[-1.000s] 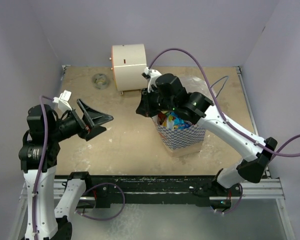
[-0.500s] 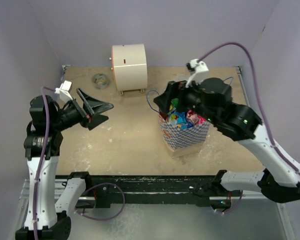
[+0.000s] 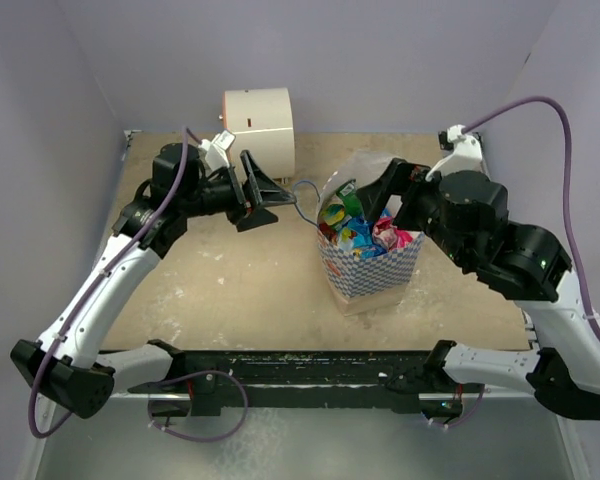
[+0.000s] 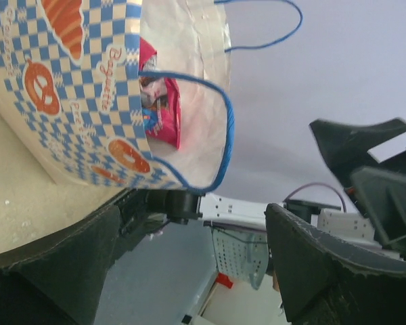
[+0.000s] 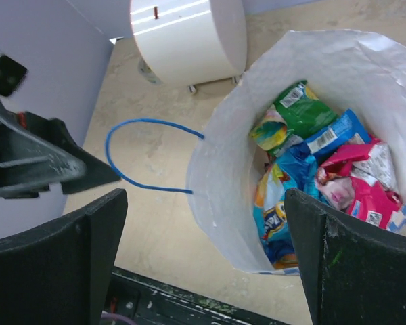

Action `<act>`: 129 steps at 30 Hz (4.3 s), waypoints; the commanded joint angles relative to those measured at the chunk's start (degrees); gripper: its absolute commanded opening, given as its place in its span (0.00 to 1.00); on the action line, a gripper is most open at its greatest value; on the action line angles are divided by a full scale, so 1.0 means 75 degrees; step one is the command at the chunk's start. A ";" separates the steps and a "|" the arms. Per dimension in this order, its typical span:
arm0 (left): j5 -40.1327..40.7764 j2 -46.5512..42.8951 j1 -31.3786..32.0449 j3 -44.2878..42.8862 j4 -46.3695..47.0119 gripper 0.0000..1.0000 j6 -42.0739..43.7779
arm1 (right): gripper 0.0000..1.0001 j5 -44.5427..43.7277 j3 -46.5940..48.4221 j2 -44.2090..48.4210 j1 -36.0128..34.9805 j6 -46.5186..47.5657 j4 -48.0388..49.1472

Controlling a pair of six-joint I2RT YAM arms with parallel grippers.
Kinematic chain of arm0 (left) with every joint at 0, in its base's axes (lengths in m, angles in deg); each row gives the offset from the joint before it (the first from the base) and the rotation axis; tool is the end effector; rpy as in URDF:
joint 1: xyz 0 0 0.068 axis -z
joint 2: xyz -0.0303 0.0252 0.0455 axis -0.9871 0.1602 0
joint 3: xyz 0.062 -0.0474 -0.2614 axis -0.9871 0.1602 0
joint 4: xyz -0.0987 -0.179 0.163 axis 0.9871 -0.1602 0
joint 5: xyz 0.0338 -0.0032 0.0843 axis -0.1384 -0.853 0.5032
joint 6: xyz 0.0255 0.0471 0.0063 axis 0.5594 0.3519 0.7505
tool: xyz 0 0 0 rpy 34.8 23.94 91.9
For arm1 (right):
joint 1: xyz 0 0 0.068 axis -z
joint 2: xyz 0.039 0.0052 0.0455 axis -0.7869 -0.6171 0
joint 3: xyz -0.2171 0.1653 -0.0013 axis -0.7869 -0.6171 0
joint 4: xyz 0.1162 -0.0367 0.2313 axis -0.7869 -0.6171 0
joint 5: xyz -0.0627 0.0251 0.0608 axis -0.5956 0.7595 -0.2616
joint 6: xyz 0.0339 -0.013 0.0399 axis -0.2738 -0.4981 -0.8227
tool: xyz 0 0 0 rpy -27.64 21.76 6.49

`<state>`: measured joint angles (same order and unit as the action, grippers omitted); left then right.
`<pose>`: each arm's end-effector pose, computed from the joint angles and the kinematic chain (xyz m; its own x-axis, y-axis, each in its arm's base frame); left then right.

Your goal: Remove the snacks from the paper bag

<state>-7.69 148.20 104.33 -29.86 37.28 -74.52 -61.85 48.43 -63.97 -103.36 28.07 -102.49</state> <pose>0.2148 -0.1171 0.4100 -0.8959 -0.3802 -0.2297 0.0863 0.3583 -0.9296 0.1162 0.1170 0.5228 -0.3433 0.4602 -0.8187 -0.1929 0.8186 0.5410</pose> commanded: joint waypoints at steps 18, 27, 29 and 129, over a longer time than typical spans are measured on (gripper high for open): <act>0.1494 0.1984 0.1266 -0.2158 0.0492 0.53 0.1318 | 1.00 -0.1681 0.0827 -0.0714 0.1634 0.2833 0.0641; 0.1833 0.1880 0.1492 -0.1883 0.0186 0.35 0.1418 | 1.00 0.0808 0.0777 -0.1149 0.4493 0.2565 0.0213; 0.1863 0.1900 0.1503 -0.1908 0.0186 0.32 0.1399 | 1.00 0.1092 0.0565 -0.1086 0.4825 0.2517 0.0244; -0.0072 0.0499 -0.4059 -0.2348 0.0729 0.00 0.0712 | 0.07 0.7462 -0.0824 -0.3766 0.0885 0.2478 0.1856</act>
<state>-12.21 151.81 76.90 -40.48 41.65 -72.68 -10.38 36.65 -89.37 -96.84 46.56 -92.13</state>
